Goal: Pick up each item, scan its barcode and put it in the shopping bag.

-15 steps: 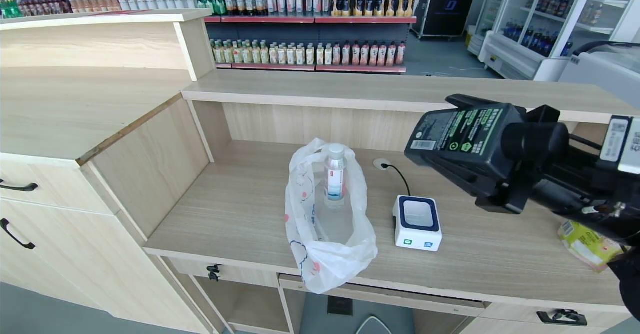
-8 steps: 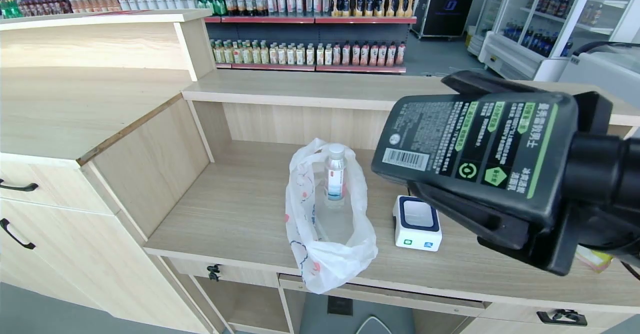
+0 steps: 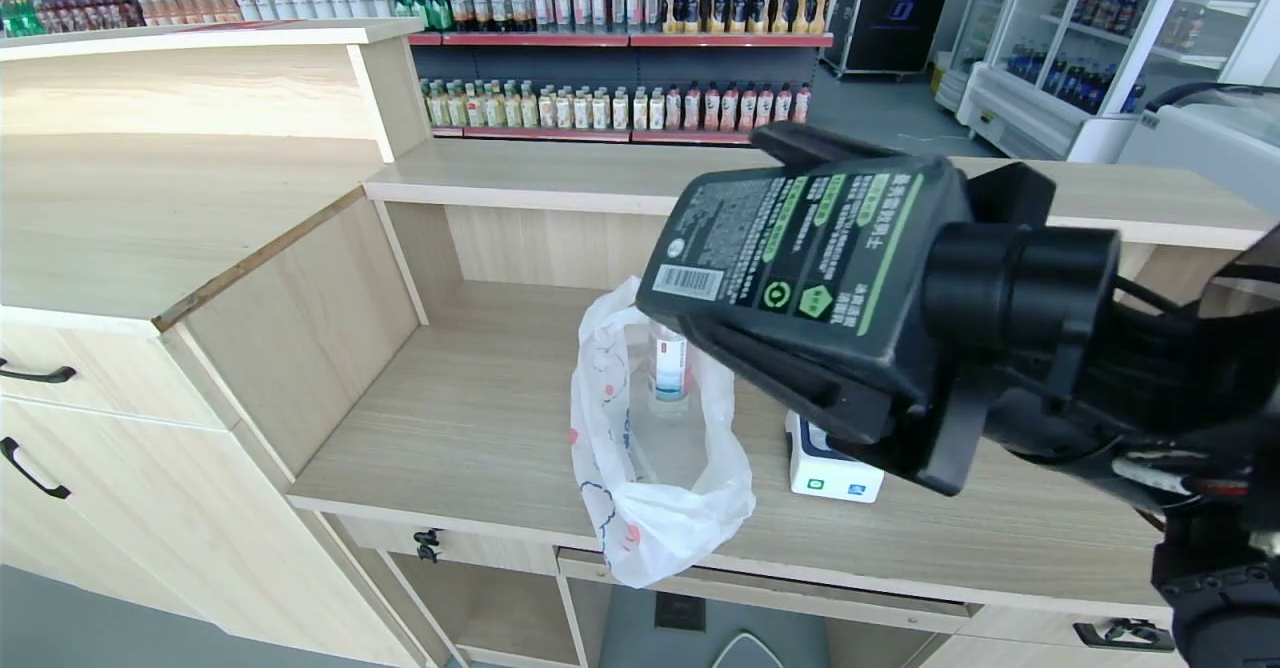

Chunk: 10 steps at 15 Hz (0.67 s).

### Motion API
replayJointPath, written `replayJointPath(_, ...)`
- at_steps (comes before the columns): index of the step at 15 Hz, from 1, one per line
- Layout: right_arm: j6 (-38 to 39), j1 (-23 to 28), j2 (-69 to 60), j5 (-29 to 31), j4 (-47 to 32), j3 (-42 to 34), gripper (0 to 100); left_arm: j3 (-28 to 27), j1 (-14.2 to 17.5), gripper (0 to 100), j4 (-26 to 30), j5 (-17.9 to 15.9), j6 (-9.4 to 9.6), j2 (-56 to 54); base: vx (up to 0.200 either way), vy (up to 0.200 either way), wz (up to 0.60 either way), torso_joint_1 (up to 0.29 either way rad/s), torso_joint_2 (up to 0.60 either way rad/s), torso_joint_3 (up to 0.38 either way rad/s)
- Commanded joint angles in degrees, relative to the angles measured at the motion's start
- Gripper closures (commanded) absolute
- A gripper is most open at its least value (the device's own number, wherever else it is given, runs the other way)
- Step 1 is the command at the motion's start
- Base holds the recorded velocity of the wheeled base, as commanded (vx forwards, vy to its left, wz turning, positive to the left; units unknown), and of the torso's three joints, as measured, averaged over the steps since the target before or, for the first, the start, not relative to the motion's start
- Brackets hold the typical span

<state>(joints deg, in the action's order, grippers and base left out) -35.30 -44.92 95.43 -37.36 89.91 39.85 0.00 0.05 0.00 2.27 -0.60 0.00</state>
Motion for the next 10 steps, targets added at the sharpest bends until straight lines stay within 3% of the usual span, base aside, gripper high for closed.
replayJointPath(1,0.0,-1.5,4.0,0.1,0.1,1.4,100,0.0,0.0,0,0.0,0.0,-0.02,0.0,0.000,0.000,0.00,0.000,0.00,0.000)
replayJointPath(10,-0.1,-6.2,14.3,0.1,0.1,5.3,100,0.0,0.0,0,0.0,0.0,-0.02,0.0,0.000,0.000,0.00,0.000,0.00,0.000)
